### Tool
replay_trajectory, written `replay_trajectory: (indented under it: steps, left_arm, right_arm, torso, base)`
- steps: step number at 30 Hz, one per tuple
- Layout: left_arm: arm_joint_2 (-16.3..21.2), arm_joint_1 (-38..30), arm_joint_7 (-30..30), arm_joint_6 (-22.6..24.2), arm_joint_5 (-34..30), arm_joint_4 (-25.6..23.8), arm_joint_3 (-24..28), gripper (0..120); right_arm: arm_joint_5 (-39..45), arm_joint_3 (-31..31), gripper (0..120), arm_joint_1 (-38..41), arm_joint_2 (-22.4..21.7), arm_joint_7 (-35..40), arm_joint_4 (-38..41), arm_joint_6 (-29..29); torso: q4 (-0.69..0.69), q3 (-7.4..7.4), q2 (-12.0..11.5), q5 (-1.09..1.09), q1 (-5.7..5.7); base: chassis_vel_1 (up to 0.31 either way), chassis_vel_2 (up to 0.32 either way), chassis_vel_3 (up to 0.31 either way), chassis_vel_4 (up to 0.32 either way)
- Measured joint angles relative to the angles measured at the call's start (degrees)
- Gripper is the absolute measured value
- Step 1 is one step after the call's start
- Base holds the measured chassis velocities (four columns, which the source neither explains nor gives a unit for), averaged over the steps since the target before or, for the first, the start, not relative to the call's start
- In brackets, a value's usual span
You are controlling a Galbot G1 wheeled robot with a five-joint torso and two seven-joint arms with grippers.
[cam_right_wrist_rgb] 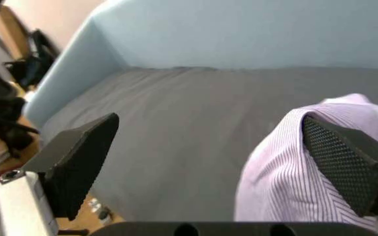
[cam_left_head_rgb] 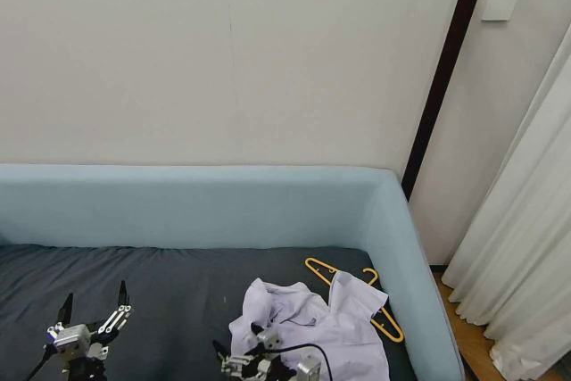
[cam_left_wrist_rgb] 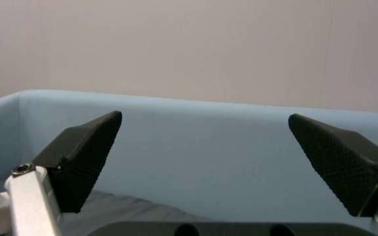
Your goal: Pick up the clothes from the sofa and hang them on the clothes hanger.
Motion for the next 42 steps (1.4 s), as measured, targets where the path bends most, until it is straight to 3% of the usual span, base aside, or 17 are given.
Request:
replay_trajectory:
  steps: [4, 8, 10, 12, 13, 17, 19, 20, 22, 28, 31, 35, 36, 38, 40, 41, 42]
  left_arm:
    - [0.09, -0.47, 0.0, 0.28, 0.12, 0.27, 0.25, 100]
    - [0.14, -0.81, 0.02, 0.66, 0.36, 0.5, 0.61, 100]
    - [0.15, -1.16, 0.01, 0.78, 0.78, 0.88, 0.81, 100]
    - [0.11, -1.58, 0.0, 1.07, 1.02, 1.15, 1.07, 100]
    - [0.11, -1.58, 0.0, 1.07, 1.02, 1.15, 1.07, 100]
    - [-0.1, -1.82, -0.04, 1.46, 1.18, 0.9, 1.19, 100]
    - [-0.1, -1.8, -0.05, 1.48, 1.19, 0.84, 1.13, 100]
    - [-0.09, -1.71, -0.09, 1.49, 1.19, 0.78, 0.88, 100]
    - [-0.04, -1.58, -0.13, 1.5, 1.14, 0.79, 0.32, 100]
    - [-0.64, -1.52, -0.18, 1.33, 1.11, 0.89, 0.06, 100]
    - [-1.1, -1.74, -0.19, 1.24, 1.4, 1.14, 0.24, 100]
    - [-1.45, -2.01, -0.19, 1.17, 1.72, 1.37, 0.5, 100]
    - [-1.53, -2.13, -0.19, 1.16, 1.84, 1.49, 0.59, 100]
    - [-1.57, -2.46, -0.22, 1.15, 2.01, 1.72, 0.79, 100]
    - [-1.57, -2.63, -0.22, 1.15, 2.07, 1.77, 0.9, 100]
    - [-1.57, -2.63, -0.22, 1.15, 2.07, 1.77, 0.9, 100]
    - [-1.56, -2.73, -0.23, 1.18, 2.09, 1.79, 0.98, 100]
  right_arm:
    - [-1.54, 1.73, 100, 1.23, -1.01, 2.18, -0.11, -3.39]
    - [-8.58, 3.33, 100, 2.61, -2.29, -3.77, -3.46, -2.88]
    - [-14.19, 4.71, 100, 3.69, -3.02, -14.71, -6.67, 2.07]
    - [-18.33, 5.82, 100, 5.3, -3.11, -27.56, -10.54, 11.73]
    - [-18.33, 5.82, 100, 5.3, -3.11, -27.56, -10.54, 11.73]
    - [-22.32, 7.8, 100, 7.13, -3.23, -46.58, -12.78, 17.23]
    - [-23.92, 8.25, 100, 7.31, -3.24, -48.77, -12.92, 17.48]
    - [-29.67, 9.41, 100, 7.7, -3.08, -51.64, -13.43, 18.36]
    - [-45.97, 12.85, 100, 8.11, -1.95, -50.26, -14.59, 19.68]
    - [-63.12, 17.33, 100, 8.64, -1.37, -50.36, -16.73, 19.59]
    - [-61.84, 17.95, 100, 8.82, -2.19, -51.75, -17.16, 18.78]
    - [-52.31, 18.07, 100, 9.04, -3.21, -52.9, -17.29, 15.84]
    - [-46.7, 17.9, 100, 9.25, -3.69, -53.08, -17.39, 14.36]
    - [-31.95, 16.5, 100, 9.89, -4.64, -48.47, -18.03, 10.62]
    - [-25.78, 14.79, 100, 10.51, -4.78, -39.54, -18.72, 8.49]
    - [-25.78, 14.79, 100, 10.51, -4.78, -39.54, -18.72, 8.49]
    - [-23.08, 13.25, 100, 11.21, -4.62, -29.81, -19.3, 4.81]
  torso:
    - [0.0, 0.0, 0.0, -0.01, 0.0]
    - [0.01, 0.0, 0.0, -0.02, 0.0]
    - [0.0, 0.0, 0.0, -0.02, 0.0]
    - [0.0, 0.0, 0.0, -0.01, 0.0]
    - [0.0, 0.0, 0.0, -0.01, 0.0]
    - [0.01, 0.0, 0.0, -0.02, 0.0]
    - [0.01, 0.0, 0.0, -0.02, 0.0]
    - [0.01, 0.0, 0.0, -0.02, 0.0]
    - [0.01, 0.0, 0.0, -0.02, 0.0]
    - [0.01, 0.0, 0.0, -0.02, 0.0]
    - [0.01, 0.0, 0.0, -0.02, 0.0]
    - [0.0, 0.0, 0.0, -0.02, 0.0]
    - [0.0, 0.0, 0.0, -0.02, 0.0]
    - [0.0, -0.01, 0.0, -0.03, 0.0]
    - [0.0, 0.0, 0.0, -0.02, 0.0]
    - [0.0, 0.0, 0.0, -0.02, 0.0]
    - [0.01, 0.0, 0.0, -0.02, 0.0]
  base:
    - [0.0, 0.0, 0.0, 0.0]
    - [0.0, 0.0, 0.0, 0.0]
    - [0.0, 0.0, 0.0, 0.0]
    - [0.0, 0.0, 0.0, 0.0]
    - [0.0, 0.0, 0.0, 0.0]
    - [0.0, 0.0, 0.0, 0.0]
    - [0.0, 0.0, 0.0, 0.0]
    - [0.0, 0.0, 0.0, 0.0]
    - [0.0, 0.0, 0.0, 0.0]
    - [0.0, 0.0, 0.0, 0.0]
    - [0.0, 0.0, 0.0, 0.0]
    - [0.0, 0.0, 0.0, 0.0]
    - [0.0, 0.0, 0.0, 0.0]
    - [0.0, 0.0, 0.0, 0.0]
    - [0.0, 0.0, 0.0, 0.0]
    - [0.0, 0.0, 0.0, 0.0]
    - [0.0, 0.0, 0.0, 0.0]
